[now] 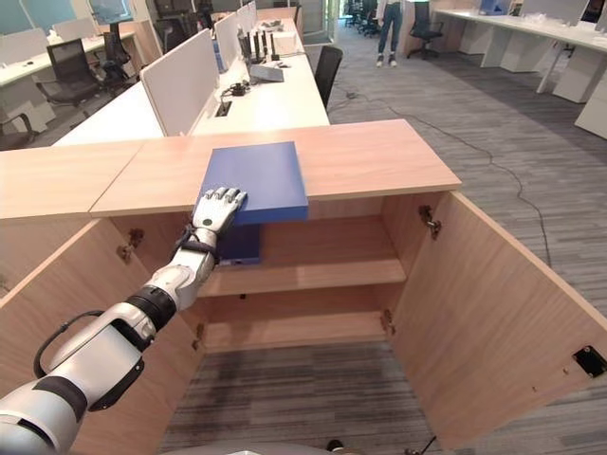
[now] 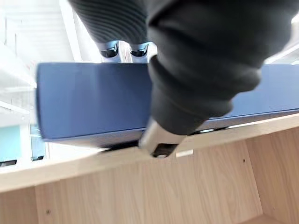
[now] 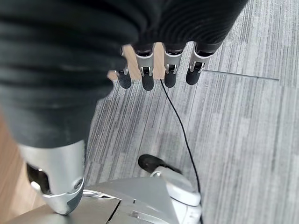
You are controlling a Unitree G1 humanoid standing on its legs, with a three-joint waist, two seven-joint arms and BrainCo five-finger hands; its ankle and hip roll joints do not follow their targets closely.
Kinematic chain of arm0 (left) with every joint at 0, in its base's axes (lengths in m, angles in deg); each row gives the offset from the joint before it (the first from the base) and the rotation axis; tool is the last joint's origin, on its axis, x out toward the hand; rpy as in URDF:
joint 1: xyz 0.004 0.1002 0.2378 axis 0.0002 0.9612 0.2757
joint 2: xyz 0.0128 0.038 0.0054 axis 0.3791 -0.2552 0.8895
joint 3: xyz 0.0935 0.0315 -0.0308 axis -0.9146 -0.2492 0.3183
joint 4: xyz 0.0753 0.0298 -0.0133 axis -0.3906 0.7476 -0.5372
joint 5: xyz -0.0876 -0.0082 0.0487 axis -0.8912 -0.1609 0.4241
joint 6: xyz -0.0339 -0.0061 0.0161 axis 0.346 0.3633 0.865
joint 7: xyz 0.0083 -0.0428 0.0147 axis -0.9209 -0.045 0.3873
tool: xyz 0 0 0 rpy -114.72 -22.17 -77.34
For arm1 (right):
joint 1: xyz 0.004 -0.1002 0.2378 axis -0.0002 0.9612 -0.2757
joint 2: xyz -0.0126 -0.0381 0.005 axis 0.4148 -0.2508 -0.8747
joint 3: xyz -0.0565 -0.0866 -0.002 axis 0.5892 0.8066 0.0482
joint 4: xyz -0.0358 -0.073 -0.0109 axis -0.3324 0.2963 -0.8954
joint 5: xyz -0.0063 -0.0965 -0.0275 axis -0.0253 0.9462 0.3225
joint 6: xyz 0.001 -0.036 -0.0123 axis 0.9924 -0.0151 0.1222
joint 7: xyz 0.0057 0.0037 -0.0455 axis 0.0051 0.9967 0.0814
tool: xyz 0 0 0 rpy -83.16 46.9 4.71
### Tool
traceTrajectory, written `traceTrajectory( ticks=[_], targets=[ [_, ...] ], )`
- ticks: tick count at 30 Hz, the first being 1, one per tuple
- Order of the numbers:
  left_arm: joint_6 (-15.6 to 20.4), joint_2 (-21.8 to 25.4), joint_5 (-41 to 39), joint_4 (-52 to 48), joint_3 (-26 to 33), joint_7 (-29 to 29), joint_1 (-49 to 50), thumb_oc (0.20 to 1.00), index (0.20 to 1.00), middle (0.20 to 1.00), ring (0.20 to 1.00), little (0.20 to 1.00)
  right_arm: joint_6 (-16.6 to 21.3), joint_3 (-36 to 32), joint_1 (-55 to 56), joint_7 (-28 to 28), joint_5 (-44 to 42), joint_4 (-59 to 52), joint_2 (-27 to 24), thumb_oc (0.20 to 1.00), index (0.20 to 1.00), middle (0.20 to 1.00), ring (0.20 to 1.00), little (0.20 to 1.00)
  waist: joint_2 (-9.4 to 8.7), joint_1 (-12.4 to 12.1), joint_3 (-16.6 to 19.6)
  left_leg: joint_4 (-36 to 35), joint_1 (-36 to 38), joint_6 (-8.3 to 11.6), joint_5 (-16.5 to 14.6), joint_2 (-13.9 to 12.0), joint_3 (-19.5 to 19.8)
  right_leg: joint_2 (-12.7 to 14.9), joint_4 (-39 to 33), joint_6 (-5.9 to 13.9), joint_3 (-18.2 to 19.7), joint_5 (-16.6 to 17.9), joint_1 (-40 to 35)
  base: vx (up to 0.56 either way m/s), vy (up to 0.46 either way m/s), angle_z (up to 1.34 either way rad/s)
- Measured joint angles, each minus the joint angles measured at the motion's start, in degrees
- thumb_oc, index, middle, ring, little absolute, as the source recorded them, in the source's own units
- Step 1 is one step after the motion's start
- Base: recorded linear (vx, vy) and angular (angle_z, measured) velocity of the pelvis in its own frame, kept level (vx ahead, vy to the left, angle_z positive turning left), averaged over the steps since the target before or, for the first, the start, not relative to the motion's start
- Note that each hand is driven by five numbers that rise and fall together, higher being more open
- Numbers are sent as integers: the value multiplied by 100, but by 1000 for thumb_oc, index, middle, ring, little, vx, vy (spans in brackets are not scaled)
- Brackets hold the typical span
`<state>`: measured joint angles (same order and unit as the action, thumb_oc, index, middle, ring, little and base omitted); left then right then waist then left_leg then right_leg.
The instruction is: Put the empty folder in the office cabinet
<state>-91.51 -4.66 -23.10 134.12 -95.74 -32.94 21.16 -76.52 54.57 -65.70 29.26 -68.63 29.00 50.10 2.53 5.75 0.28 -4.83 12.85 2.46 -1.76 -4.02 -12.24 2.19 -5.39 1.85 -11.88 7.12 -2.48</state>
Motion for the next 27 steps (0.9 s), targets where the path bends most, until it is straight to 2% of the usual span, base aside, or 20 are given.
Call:
traceTrajectory(
  ticks=[12,17,20,21,23,24,25,27],
  targets=[
    [-65,-188,88,-105,-156,-34,54,200,200,200,200,200,-122,-25,15,-49,6,31,-29,1000,1000,1000,1000,1000,42,-37,3,-1,-18,-11,-13,0,12,9,1,-6,-24,-5,-26,0,0,0],
    [32,-128,98,-1492,323,18,983,200,200,200,200,200,-123,-270,78,-107,1,-18,-42,1000,1000,1000,1000,1000,134,-141,-41,-1,-2,0,-29,-2,27,9,-1,-17,-55,-16,-45,0,1,1],
    [402,-23,-44,-2444,657,59,1828,200,200,200,200,200,-128,-504,115,-117,-1,-35,-63,1000,1000,1000,1000,1000,168,-336,-76,-7,4,3,-30,-1,57,13,-1,-18,-74,-19,-68,0,1,3],
    [560,34,-151,-2836,892,72,2143,200,200,200,200,200,-124,-627,125,-119,-2,-67,-58,1000,1000,1000,1000,1000,171,-313,-83,-10,7,4,-32,-1,56,13,-2,-19,-71,-20,-58,-11,0,4],
    [1091,87,-580,-3466,1393,118,2884,200,200,200,200,200,-125,-694,196,-118,-5,-137,-69,1000,1000,1000,1000,1000,163,-423,-103,-55,-3,21,-84,-2,78,15,-2,-25,-88,-28,-56,-20,-4,3],
    [1286,81,-956,-3627,1516,154,3080,200,200,200,200,200,-136,-736,233,-114,-6,-140,-70,1000,1000,1000,1000,1000,158,-523,-108,-63,-5,20,-84,-2,93,20,-2,-25,-105,-28,-54,-39,-14,3],
    [1675,84,-1890,-4247,2063,479,3611,200,200,200,200,200,-185,-887,227,-97,-8,-163,-70,1000,1000,1000,1000,1000,150,-613,-113,-83,-40,35,-92,3,97,27,-3,-44,-113,-45,2,-25,-10,5],
    [1879,235,-2646,-4704,2395,877,3968,200,200,200,200,200,-198,-886,238,-60,-8,-165,-55,1000,1000,1000,1000,1000,128,-632,-132,-85,-71,43,-86,4,149,30,-3,-45,-142,-47,26,-5,-2,9]
  ],
)
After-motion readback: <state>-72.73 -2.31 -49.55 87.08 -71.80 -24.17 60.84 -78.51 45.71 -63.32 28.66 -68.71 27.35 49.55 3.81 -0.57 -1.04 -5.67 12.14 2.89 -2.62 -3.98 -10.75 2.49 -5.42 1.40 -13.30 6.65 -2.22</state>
